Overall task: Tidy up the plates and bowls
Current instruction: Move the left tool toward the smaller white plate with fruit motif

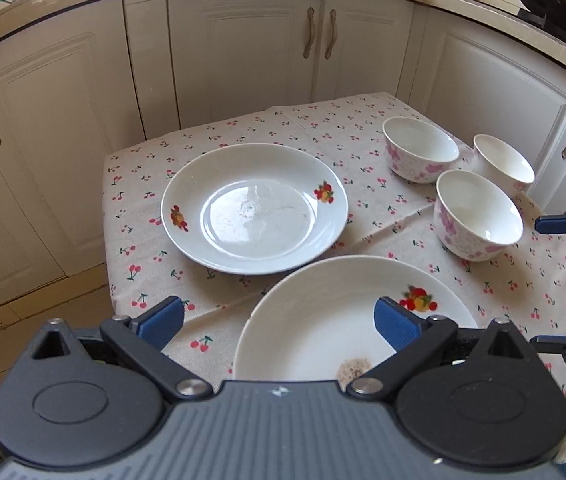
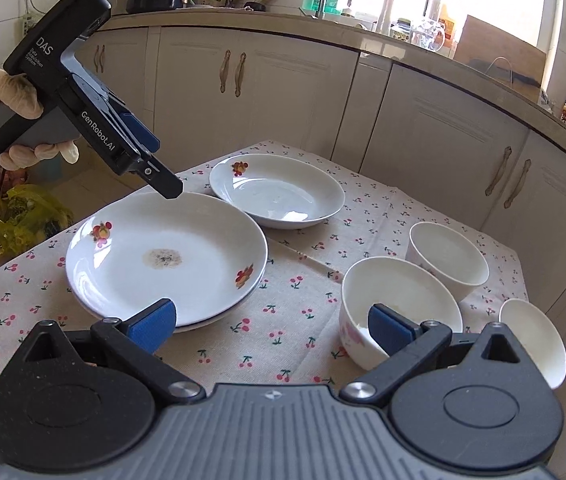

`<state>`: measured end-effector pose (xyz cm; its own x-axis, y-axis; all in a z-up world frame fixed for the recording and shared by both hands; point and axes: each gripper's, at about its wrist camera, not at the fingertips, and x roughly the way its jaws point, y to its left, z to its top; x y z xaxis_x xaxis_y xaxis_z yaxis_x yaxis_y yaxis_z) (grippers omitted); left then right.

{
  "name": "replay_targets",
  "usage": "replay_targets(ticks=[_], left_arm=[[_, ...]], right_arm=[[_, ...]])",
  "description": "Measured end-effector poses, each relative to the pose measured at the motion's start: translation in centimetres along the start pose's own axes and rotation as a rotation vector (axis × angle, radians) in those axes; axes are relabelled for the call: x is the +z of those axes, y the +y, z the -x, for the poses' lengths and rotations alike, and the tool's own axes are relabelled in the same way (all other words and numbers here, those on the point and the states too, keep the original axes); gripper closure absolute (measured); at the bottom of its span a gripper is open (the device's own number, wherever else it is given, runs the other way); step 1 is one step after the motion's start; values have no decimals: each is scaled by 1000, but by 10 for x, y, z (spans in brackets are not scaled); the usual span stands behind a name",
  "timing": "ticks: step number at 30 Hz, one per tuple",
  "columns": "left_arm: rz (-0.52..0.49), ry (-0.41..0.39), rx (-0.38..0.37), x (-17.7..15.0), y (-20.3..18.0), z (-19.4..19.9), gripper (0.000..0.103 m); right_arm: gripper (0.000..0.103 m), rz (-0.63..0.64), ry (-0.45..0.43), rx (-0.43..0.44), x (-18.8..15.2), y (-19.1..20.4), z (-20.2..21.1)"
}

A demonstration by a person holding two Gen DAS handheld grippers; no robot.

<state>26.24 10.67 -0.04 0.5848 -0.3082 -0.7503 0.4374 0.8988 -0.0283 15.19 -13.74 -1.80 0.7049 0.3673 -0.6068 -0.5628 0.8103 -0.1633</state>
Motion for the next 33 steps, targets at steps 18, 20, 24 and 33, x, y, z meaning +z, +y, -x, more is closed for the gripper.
replay_targets(ticks=[18, 20, 24, 33], left_arm=[[59, 49, -49, 49, 59, -82, 2], [75, 68, -60, 50, 67, -93, 2], [90, 93, -80, 52, 75, -112, 2], [130, 116, -118, 55, 88, -135, 1]], right_arm=[[0, 177, 43, 62, 65, -47, -85], [0, 200, 61, 70, 71, -52, -97], [0, 216, 117, 109, 81, -63, -122], [0, 203, 264, 189, 93, -80, -177]])
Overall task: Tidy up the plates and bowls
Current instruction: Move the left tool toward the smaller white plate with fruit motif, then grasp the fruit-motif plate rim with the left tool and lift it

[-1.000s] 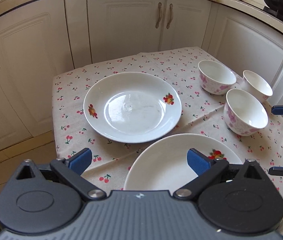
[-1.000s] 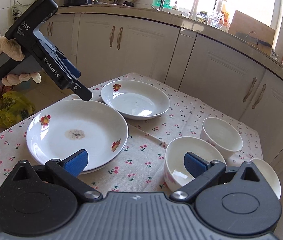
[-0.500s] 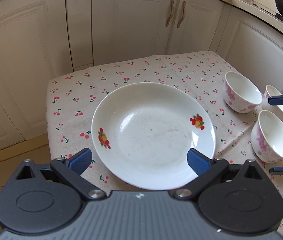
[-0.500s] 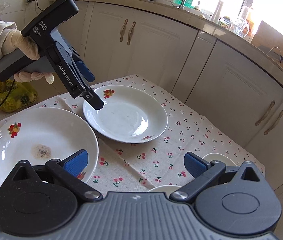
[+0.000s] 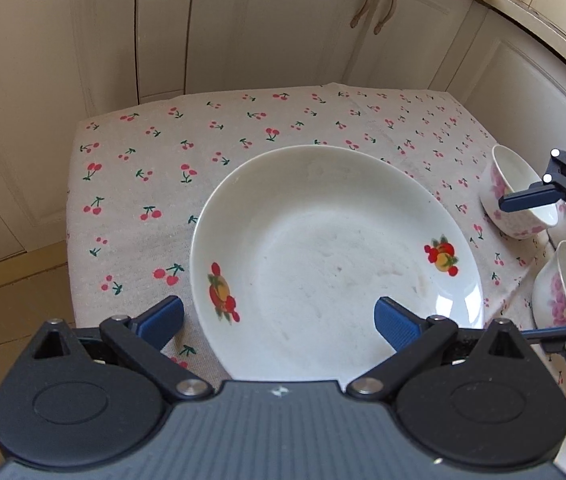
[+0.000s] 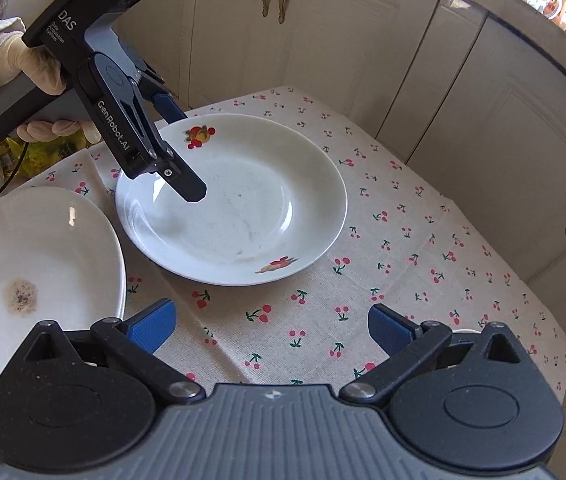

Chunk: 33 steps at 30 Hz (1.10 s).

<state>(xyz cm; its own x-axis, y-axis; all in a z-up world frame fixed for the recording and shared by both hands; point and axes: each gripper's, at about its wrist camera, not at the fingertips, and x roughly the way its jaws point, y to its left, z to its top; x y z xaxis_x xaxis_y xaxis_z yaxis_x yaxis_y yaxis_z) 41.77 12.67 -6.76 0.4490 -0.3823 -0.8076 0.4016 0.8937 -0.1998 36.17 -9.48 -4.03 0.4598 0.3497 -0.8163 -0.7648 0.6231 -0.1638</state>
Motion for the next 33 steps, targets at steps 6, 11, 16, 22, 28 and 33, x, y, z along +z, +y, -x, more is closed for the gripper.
replay_targets(ticks=[6, 11, 16, 22, 28, 33], left_arm=[[16, -2, -26, 4, 6, -1, 1], [67, -9, -69, 8, 13, -1, 2], [47, -2, -112, 12, 7, -3, 3], [47, 3, -135, 15, 7, -8, 3], [50, 6, -152, 16, 9, -11, 3], [61, 12, -171, 16, 12, -8, 3]], right_arm=[[0, 33, 52, 43, 6, 0, -20], [0, 84, 80, 69, 12, 1, -31], [0, 123, 77, 118, 18, -3, -34], [0, 154, 68, 173, 24, -12, -42], [0, 190, 101, 219, 30, -11, -57], [0, 193, 111, 244, 31, -13, -64]])
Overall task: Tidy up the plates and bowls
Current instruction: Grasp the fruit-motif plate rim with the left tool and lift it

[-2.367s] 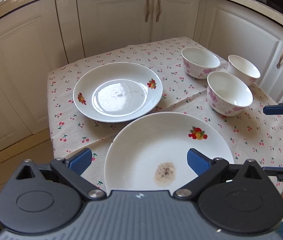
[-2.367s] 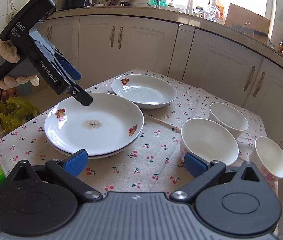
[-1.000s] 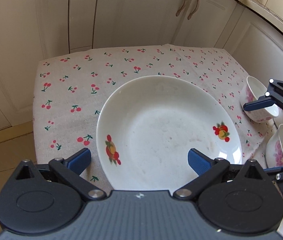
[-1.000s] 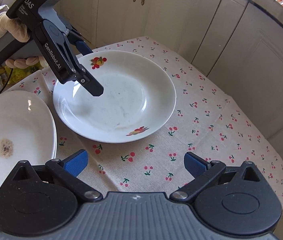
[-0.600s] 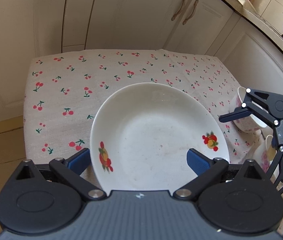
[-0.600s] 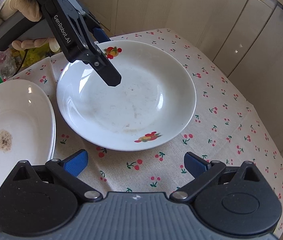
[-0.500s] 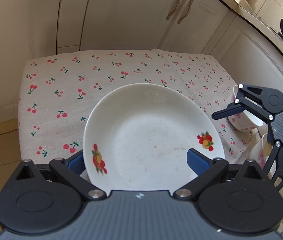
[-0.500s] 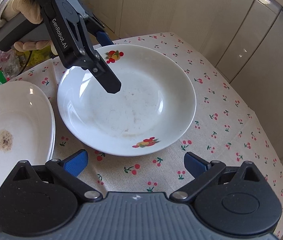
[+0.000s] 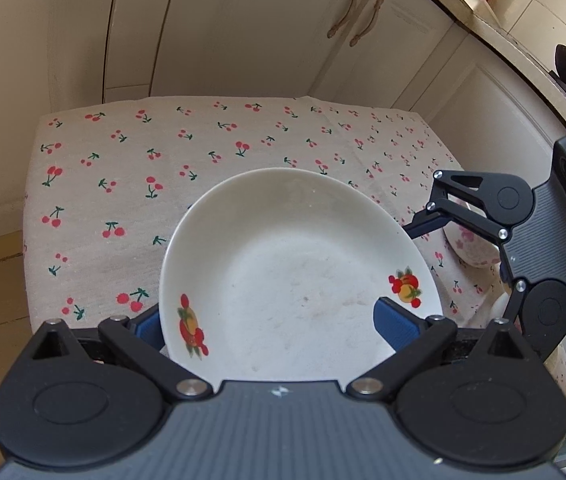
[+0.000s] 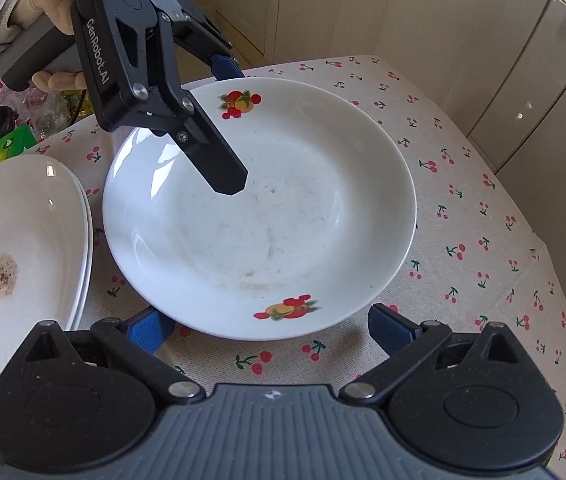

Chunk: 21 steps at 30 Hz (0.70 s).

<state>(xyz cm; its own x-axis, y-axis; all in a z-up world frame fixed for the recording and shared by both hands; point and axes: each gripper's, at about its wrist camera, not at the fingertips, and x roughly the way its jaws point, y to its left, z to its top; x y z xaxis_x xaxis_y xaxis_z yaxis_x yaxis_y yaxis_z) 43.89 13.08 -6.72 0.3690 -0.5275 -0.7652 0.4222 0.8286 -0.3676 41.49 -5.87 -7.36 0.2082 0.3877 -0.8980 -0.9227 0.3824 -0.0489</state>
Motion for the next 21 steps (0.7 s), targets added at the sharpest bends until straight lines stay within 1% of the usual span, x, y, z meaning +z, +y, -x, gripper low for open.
replay_targets(ticks=[7, 15, 21], left_arm=[[29, 16, -36, 4, 6, 2, 3], [109, 38, -98, 10, 16, 3, 3], [138, 47, -113, 11, 19, 3, 3]], right_arm=[[0, 11, -25, 36, 0, -1, -2], [0, 35, -42, 47, 2, 1, -3], [0, 38, -56, 21, 0, 4, 1]])
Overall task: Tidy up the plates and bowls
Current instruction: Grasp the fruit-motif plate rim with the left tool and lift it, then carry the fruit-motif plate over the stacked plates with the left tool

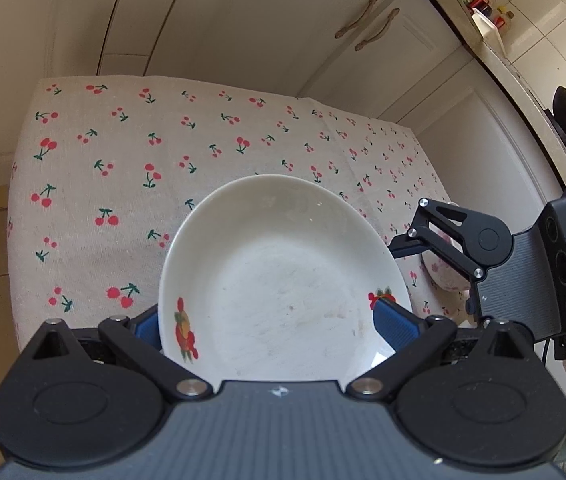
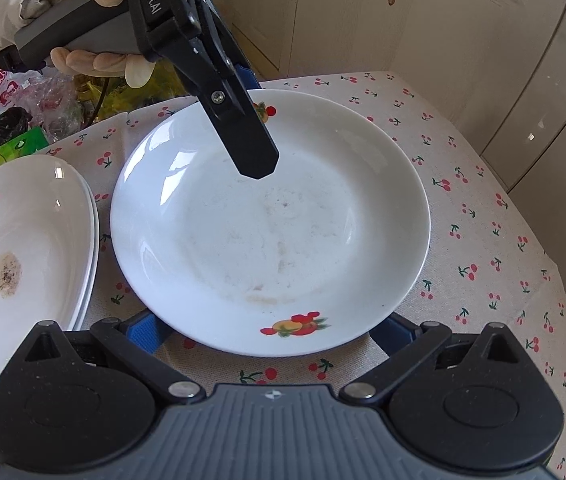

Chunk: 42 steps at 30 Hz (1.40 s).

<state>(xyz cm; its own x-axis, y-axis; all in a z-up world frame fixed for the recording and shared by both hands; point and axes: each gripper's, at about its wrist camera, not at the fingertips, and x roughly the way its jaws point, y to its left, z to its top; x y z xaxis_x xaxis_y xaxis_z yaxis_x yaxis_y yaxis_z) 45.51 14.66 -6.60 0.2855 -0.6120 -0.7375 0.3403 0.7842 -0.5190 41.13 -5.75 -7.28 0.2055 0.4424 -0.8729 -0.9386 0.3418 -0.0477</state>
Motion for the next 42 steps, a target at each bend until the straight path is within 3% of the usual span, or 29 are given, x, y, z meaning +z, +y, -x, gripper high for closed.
replay_targets(ticks=[9, 28, 42], left_arm=[[-1, -3, -1, 1, 2, 1, 3], [-1, -10, -3, 2, -1, -1, 3], [-39, -39, 0, 0, -28, 21, 3]], right_arm=[[0, -34, -93, 10, -5, 1, 18], [0, -41, -104, 9, -2, 3, 19], [0, -40, -134, -18, -3, 14, 47]])
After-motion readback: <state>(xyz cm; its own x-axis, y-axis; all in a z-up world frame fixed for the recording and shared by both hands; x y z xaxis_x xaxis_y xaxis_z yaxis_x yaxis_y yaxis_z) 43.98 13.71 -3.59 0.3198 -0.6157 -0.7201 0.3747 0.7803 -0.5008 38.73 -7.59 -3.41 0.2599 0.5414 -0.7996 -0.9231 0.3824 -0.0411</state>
